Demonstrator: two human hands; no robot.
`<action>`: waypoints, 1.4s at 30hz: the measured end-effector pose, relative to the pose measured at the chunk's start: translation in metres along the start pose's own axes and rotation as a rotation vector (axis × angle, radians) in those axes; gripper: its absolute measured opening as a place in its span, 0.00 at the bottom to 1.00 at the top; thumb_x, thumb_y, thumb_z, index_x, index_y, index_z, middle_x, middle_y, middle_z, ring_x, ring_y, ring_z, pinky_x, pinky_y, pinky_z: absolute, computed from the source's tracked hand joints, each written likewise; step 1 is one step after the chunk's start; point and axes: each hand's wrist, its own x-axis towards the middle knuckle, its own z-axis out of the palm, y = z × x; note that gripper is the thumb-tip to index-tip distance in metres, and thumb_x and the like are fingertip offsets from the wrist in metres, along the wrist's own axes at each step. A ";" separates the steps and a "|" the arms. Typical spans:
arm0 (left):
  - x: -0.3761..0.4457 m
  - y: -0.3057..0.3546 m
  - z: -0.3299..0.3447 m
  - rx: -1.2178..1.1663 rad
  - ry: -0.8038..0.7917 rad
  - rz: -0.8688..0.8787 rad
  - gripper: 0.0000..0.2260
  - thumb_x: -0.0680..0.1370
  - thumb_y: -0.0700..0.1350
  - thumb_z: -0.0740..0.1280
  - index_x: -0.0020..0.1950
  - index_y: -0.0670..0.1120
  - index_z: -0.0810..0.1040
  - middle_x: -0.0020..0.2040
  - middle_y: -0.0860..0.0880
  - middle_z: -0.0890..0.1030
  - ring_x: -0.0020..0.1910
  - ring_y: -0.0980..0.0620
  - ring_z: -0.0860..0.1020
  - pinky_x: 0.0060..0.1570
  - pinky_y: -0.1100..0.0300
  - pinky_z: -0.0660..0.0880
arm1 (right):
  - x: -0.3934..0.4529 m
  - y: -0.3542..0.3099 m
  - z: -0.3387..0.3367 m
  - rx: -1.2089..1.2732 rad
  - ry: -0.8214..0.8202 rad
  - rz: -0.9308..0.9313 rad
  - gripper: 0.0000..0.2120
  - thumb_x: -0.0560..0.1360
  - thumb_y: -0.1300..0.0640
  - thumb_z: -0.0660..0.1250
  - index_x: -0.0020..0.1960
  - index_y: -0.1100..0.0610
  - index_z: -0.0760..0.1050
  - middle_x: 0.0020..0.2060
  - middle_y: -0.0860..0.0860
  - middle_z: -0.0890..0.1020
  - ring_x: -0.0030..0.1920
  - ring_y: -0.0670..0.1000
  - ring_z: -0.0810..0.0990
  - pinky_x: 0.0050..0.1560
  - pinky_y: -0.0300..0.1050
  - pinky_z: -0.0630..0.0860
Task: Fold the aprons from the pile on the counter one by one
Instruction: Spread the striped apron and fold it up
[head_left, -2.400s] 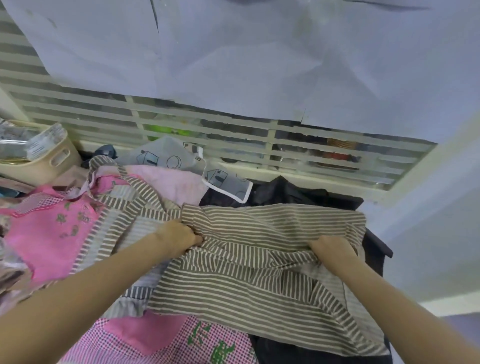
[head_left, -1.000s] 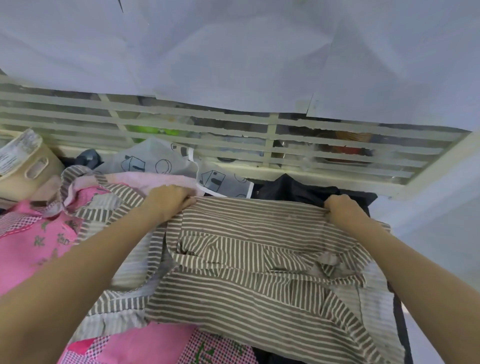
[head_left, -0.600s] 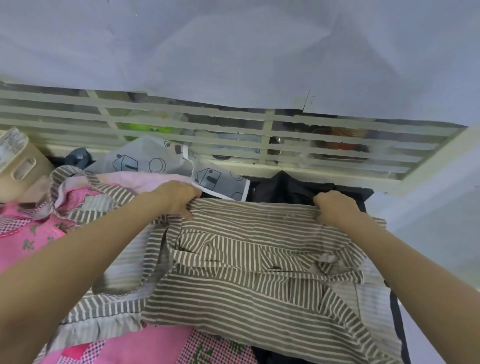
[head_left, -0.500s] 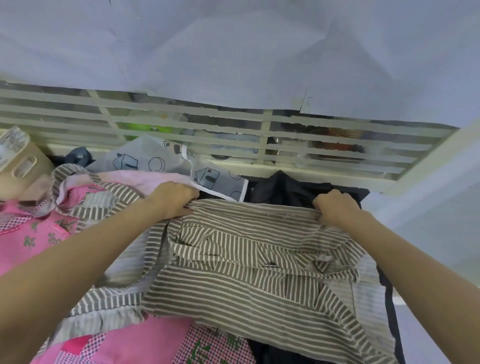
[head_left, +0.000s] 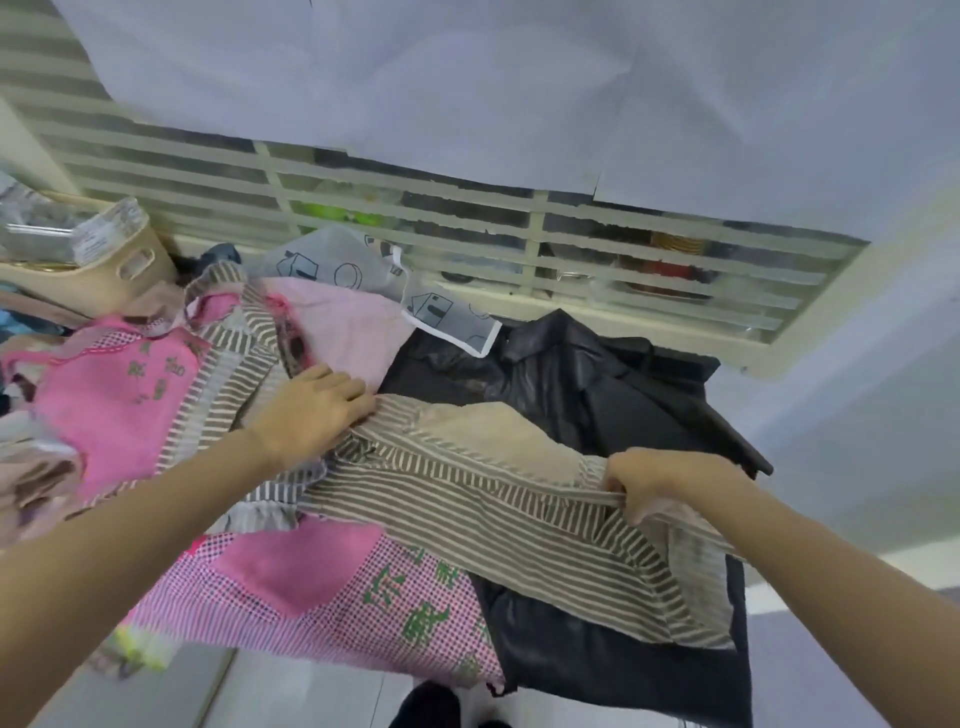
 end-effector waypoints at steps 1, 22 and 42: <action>-0.010 0.006 0.004 -0.009 0.005 0.013 0.19 0.52 0.39 0.81 0.39 0.45 0.81 0.34 0.49 0.79 0.32 0.48 0.79 0.39 0.57 0.62 | -0.002 -0.008 0.008 -0.021 -0.025 -0.013 0.07 0.70 0.64 0.67 0.42 0.53 0.73 0.35 0.51 0.73 0.40 0.52 0.73 0.37 0.43 0.68; 0.029 0.016 0.022 -0.533 -0.586 -0.743 0.15 0.80 0.47 0.57 0.59 0.39 0.75 0.59 0.38 0.77 0.57 0.39 0.75 0.54 0.53 0.70 | 0.019 -0.053 0.017 0.372 0.272 0.018 0.12 0.79 0.54 0.59 0.43 0.61 0.73 0.42 0.57 0.77 0.47 0.58 0.78 0.46 0.46 0.72; 0.014 0.031 0.042 -0.672 -0.751 -0.426 0.20 0.82 0.54 0.55 0.49 0.41 0.79 0.50 0.43 0.80 0.52 0.43 0.76 0.52 0.55 0.69 | 0.063 -0.046 0.043 0.240 0.610 0.110 0.16 0.83 0.54 0.46 0.37 0.53 0.56 0.45 0.55 0.77 0.48 0.60 0.77 0.40 0.48 0.66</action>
